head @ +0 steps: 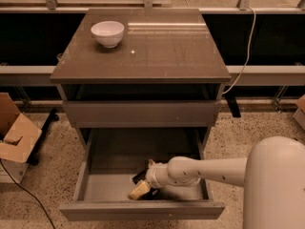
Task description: Pick rxbar chocolate from middle drawer and place on counter
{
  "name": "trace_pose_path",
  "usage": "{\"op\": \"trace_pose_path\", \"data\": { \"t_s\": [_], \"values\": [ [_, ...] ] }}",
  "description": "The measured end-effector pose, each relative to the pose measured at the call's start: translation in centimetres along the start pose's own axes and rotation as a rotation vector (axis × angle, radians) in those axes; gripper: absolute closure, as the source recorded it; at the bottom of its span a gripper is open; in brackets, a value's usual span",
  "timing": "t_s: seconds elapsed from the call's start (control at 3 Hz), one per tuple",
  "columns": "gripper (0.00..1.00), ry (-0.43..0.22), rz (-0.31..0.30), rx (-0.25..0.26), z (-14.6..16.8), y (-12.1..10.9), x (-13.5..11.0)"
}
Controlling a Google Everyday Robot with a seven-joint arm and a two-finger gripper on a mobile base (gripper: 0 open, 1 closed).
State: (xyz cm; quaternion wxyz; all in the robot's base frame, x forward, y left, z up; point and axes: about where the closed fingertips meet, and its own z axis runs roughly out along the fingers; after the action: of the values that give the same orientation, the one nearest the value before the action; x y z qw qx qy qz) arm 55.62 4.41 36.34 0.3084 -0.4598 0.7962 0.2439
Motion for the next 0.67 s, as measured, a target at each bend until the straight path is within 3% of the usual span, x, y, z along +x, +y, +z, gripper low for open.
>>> {"op": "trace_pose_path", "data": {
  "t_s": [0.33,0.67],
  "values": [
    [0.15,-0.001,0.010,-0.007,0.90,-0.17,0.90],
    [0.39,-0.001,0.018,-0.005,1.04,-0.18,1.37]
  ]
}}
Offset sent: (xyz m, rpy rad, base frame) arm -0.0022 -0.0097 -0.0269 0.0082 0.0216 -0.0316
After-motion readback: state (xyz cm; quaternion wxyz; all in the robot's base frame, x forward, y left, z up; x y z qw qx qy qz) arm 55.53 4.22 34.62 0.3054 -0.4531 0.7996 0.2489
